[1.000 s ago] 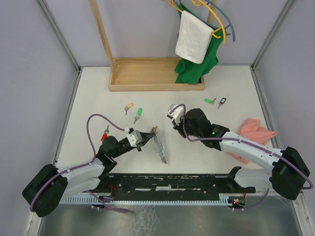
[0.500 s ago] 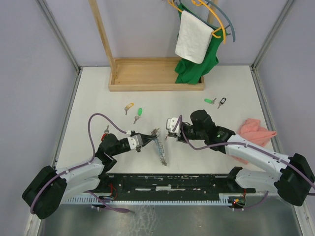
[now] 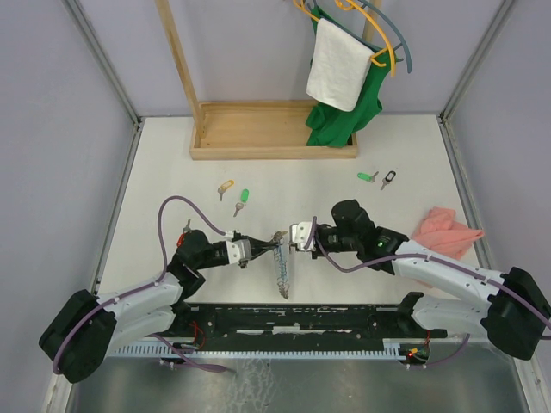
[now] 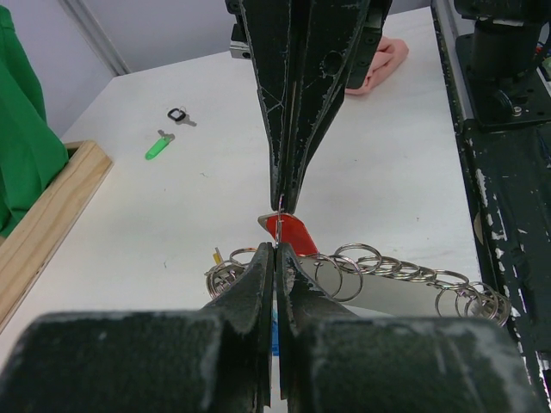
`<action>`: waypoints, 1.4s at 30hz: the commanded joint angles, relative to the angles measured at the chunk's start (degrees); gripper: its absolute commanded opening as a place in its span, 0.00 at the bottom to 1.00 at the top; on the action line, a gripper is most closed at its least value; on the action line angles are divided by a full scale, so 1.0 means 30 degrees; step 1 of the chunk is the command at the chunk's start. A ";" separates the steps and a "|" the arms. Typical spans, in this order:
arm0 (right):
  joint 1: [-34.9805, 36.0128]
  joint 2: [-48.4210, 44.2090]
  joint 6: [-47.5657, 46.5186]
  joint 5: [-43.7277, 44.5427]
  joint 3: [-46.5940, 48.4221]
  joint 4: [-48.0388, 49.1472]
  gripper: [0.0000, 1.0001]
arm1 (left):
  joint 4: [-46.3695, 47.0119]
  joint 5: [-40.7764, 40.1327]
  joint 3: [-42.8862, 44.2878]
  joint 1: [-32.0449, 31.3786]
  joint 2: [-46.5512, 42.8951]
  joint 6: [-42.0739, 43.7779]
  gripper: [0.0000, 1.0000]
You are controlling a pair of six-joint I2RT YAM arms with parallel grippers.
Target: Put the keys on the keyring
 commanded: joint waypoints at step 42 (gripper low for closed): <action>0.1239 -0.0228 -0.0759 0.0656 0.0103 0.1853 0.01 | 0.1252 0.0962 0.1261 0.0062 0.0292 -0.0116 0.03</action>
